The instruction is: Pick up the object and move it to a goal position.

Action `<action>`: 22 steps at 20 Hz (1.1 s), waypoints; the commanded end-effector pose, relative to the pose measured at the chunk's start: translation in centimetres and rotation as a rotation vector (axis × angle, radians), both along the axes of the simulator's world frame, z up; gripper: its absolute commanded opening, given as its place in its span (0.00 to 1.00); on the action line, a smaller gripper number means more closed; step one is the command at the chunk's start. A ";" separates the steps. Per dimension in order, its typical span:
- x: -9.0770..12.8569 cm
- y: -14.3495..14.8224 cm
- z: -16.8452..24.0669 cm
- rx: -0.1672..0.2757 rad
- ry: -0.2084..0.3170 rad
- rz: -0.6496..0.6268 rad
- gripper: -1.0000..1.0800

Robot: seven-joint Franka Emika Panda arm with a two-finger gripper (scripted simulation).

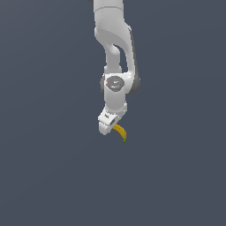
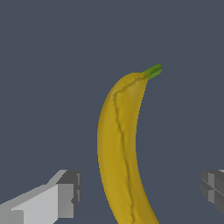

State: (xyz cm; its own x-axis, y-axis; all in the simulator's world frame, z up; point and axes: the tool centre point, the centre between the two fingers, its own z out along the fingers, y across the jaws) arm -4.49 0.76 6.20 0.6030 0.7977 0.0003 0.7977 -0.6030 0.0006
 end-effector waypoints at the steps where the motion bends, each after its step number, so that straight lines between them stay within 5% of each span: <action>1: -0.1 0.0 -0.9 0.000 0.001 0.001 0.96; 12: -0.1 0.0 -4.3 0.000 0.001 0.004 0.96; 13: -0.1 0.0 -4.3 0.000 0.001 0.004 0.00; 22: -0.1 0.0 -4.3 0.000 0.001 0.004 0.00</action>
